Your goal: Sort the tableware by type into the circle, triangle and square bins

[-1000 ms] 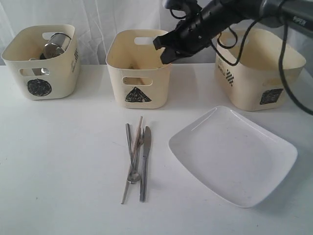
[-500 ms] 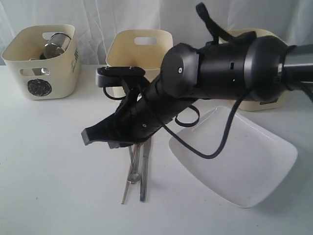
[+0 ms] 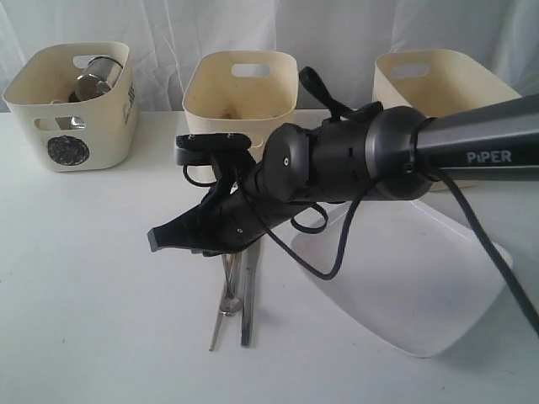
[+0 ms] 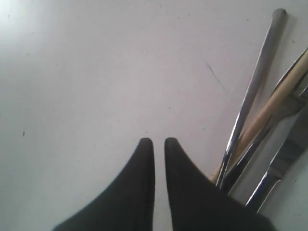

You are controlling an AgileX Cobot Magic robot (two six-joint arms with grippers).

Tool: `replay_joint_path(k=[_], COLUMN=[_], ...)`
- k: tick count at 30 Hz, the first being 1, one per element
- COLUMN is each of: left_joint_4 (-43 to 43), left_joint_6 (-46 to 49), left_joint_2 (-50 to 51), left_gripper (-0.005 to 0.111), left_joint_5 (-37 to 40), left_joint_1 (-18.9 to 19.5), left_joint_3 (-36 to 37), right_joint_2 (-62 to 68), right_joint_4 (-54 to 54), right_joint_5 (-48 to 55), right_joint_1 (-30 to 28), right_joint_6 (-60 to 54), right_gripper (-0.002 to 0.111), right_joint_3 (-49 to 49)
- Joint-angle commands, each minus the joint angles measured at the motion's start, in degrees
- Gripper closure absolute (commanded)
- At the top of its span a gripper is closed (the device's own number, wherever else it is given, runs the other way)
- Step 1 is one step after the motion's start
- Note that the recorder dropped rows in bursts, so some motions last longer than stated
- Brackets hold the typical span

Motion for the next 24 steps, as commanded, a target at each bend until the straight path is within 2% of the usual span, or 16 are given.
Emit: replay_joint_path(k=[1,4,9,11,14,18,24], left_joint_4=[0.1,0.1,0.1,0.1,0.1,0.1,0.1], left_joint_6=[0.0,0.0,0.0,0.0,0.0,0.0,0.0], left_joint_2=[-0.3,-0.3,-0.3,-0.3,-0.3,-0.3,-0.3], left_gripper=[0.106,0.106,0.106,0.106,0.106,0.106,0.106], left_joint_5=[0.8,0.8,0.8,0.8,0.8,0.8,0.8], left_joint_1=[-0.3,-0.3,-0.3,-0.3,-0.3,-0.3,-0.3], left_joint_3=[0.0,0.0,0.0,0.0,0.0,0.0,0.0], right_joint_2=[-0.5,-0.5,-0.3,-0.3,-0.2,1.9,8.2], right_joint_4=[0.4,0.6,-0.3,-0.9,-3.1,-15.4,-32.0], right_joint_5=[-4.5,-2.5,7.6,9.4,8.8,10.4,30.4], right_joint_1=[-0.5,-0.5,-0.5,-0.5,-0.5,-0.5,-0.5], right_joint_6=[0.5,1.7,1.6,1.6,2.6,13.8,26.6], right_gripper=[0.099,0.096,0.065,0.058,0.059,0.061,0.061], right_joint_3=[0.1,0.1,0.1,0.1,0.1,-3.9,-16.9])
